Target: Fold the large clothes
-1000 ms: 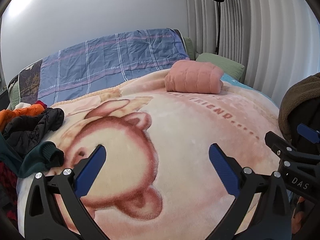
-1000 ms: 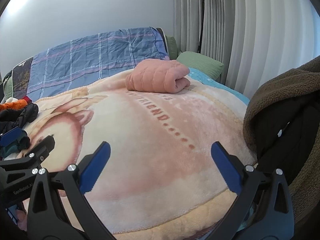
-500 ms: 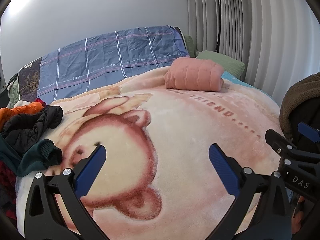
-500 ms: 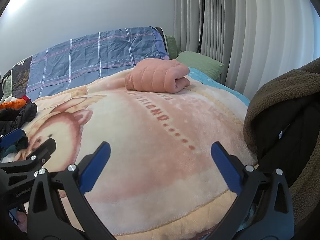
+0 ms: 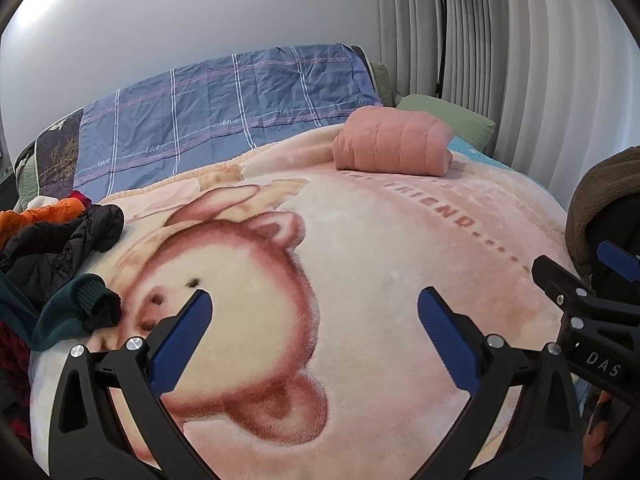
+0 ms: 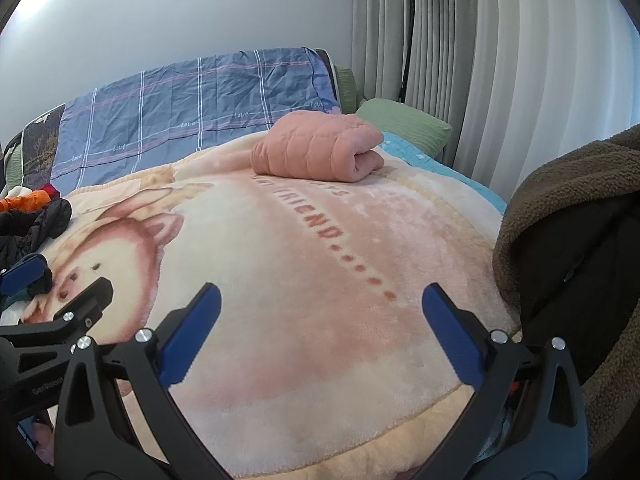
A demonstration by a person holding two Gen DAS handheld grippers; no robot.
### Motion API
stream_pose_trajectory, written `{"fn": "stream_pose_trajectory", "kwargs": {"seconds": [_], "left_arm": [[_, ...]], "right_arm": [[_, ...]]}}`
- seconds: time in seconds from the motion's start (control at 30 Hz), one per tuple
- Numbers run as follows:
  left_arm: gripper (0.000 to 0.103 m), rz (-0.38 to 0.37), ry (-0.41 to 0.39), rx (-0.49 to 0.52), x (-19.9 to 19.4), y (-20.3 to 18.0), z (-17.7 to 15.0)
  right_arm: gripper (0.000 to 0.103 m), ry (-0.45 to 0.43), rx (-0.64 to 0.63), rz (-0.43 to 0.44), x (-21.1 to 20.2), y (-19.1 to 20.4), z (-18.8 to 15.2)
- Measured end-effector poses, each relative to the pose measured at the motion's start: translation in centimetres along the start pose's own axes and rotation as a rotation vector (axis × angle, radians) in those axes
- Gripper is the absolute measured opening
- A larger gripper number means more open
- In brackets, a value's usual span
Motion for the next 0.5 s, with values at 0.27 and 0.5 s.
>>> {"fn": "stream_pose_trajectory", "kwargs": {"seconds": [0.27, 0.5], "left_arm": [[0.102, -0.002, 0.01, 0.003, 0.66, 0.07, -0.19], [0.102, -0.005, 0.016, 0.007, 0.93, 0.04, -0.32]], "right_arm": [[0.101, 0.01, -0.004, 0.0, 0.68, 0.36, -0.1], [0.101, 0.012, -0.007, -0.002, 0.8, 0.46, -0.11]]}}
Point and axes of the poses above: each gripper's, at about its wrist camera, not at the fingertips, and x roughly the way its jaws point, y to its left, z to its top, the point moved 3 cm from there along x, roughly the way its jaws point, and after that the axes turned 5 degrees about -y, right-handed, at the moved point
